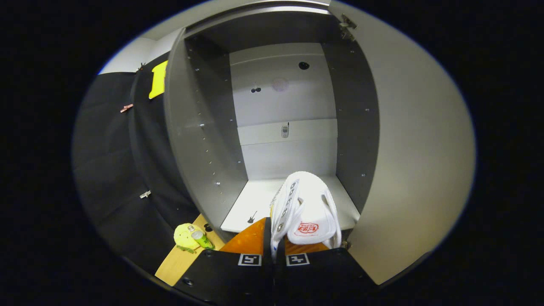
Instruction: Open the shoe cabinet door, grab the shoes and put them into the shoe cabinet, then close the shoe cabinet door.
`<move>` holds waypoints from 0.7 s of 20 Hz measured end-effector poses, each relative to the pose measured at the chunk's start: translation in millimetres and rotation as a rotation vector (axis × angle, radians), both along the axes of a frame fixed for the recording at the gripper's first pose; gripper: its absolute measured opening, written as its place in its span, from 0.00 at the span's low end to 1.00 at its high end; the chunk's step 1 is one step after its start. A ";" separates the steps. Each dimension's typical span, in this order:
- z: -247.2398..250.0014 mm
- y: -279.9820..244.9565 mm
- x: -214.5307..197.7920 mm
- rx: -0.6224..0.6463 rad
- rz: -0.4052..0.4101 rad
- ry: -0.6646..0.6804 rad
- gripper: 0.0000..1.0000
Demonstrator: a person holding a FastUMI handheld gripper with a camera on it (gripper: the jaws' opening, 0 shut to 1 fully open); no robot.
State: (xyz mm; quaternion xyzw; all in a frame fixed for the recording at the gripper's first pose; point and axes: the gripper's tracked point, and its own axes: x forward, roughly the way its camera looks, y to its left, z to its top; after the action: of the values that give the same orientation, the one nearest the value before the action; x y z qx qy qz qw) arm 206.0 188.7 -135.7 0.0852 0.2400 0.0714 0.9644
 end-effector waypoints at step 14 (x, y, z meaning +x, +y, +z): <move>-100.1 13.7 149.6 -0.171 0.024 0.112 0.06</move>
State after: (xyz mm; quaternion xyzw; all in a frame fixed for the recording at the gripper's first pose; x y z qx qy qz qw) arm 355.6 202.4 -235.8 0.0037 0.2995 0.0576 0.9523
